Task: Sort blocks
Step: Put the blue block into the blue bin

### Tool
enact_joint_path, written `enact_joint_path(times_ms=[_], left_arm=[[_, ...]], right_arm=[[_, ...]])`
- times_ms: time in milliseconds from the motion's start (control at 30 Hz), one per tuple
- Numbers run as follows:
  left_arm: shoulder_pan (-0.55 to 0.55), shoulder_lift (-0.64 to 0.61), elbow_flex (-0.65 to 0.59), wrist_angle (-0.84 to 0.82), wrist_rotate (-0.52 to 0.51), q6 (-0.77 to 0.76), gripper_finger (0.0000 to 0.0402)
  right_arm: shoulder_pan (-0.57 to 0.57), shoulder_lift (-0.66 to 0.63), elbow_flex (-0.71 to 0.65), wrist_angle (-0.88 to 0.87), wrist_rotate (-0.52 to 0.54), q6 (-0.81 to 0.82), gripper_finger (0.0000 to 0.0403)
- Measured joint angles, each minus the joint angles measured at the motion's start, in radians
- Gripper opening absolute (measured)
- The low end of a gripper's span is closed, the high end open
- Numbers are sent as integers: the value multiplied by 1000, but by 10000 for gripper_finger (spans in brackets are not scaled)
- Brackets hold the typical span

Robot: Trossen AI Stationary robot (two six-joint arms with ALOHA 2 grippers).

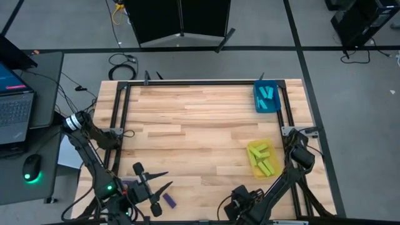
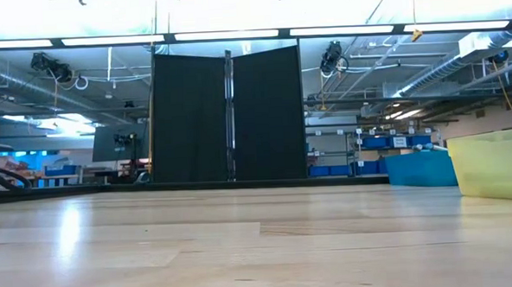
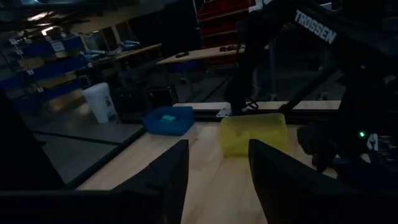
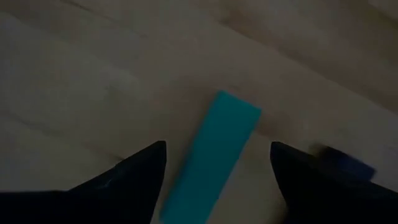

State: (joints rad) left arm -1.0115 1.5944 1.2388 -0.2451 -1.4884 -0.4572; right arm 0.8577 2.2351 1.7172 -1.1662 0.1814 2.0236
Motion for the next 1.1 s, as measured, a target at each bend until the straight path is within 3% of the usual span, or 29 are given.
enact_joint_path(times_ms=[267,467,667,900,1100], left_arm=[[0,0,0,-4,13,0,173],[0,0,0,-12,13,0,173],[0,0,0,-8,13,3,173],[1,0,1,63,12,114,173],[20,1,1,136,12,223,173]], right_arm=[[0,59,5,45,-8,24,231],[0,54,5,54,11,24,112],[1,23,-1,30,78,39,114],[-34,-174,-2,-117,419,-50,114],[-155,-383,-1,-241,737,-315,114]])
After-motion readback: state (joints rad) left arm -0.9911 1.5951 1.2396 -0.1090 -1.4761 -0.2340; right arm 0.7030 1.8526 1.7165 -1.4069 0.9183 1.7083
